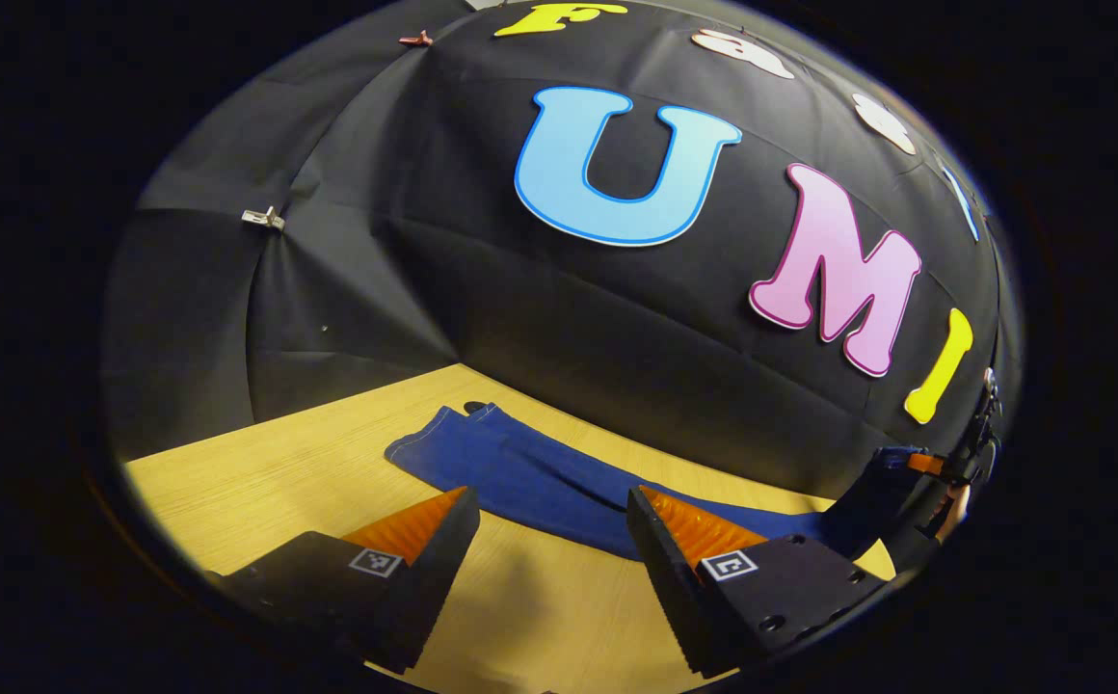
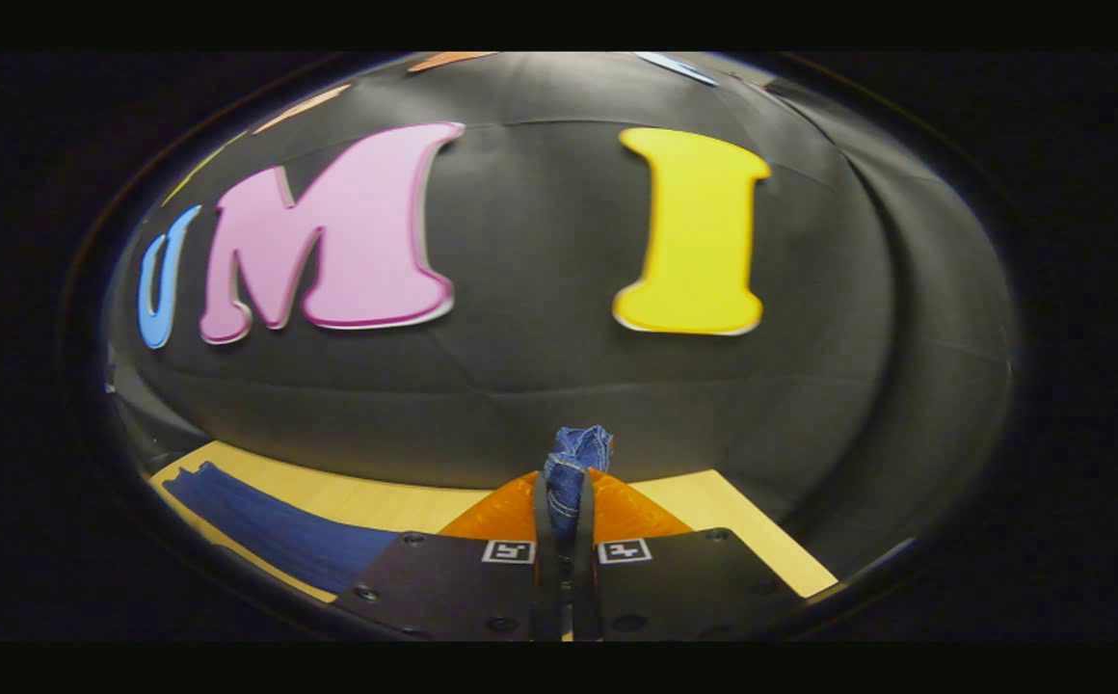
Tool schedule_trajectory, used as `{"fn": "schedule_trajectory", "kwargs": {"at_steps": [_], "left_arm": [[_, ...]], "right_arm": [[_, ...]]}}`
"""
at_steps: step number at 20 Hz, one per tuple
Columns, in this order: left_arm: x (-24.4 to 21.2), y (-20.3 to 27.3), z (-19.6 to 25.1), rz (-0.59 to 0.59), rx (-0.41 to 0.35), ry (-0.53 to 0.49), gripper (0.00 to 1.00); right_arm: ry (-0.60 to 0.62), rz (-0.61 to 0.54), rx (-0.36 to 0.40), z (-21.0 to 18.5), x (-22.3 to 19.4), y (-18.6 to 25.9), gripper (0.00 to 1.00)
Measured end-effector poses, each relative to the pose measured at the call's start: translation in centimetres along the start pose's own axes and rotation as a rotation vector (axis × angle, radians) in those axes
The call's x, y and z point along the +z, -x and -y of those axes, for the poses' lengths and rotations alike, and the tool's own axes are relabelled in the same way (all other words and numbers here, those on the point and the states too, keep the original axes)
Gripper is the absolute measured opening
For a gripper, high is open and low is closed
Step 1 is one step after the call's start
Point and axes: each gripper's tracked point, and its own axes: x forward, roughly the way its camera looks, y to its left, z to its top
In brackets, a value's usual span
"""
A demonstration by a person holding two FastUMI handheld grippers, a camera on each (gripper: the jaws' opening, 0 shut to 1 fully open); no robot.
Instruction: Grasp the waist and the cuffs of the jeans and fold them to make the two legs overlap; first hold the waist and fold one-third of the jeans toward the cuffs, then hold the cuffs and fold the remaining one-third in the same direction to finish folding.
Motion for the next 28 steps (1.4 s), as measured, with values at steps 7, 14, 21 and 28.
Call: {"fn": "schedule_trajectory", "kwargs": {"at_steps": [7, 14, 21, 28], "left_arm": [[2.6, -2.9, -4.6, 0.039, 0.007, -0.125, 0.96], [4.7, -8.2, -10.7, 0.005, 0.041, -0.166, 0.96], [1.3, -16.0, -14.5, -0.187, 0.054, -0.162, 0.96], [-1.4, -20.9, -17.3, -0.338, 0.139, -0.305, 0.96]], "right_arm": [[0.131, -0.027, 0.253, 1.7, -1.9, 6.7, 0.14], [0.226, -0.206, 0.356, 3.2, -5.6, 10.1, 0.03], [0.213, -0.249, 0.356, 2.0, -8.4, 11.5, 0.05], [0.124, -0.271, 0.405, 1.6, -9.1, 14.4, 0.98]]}}
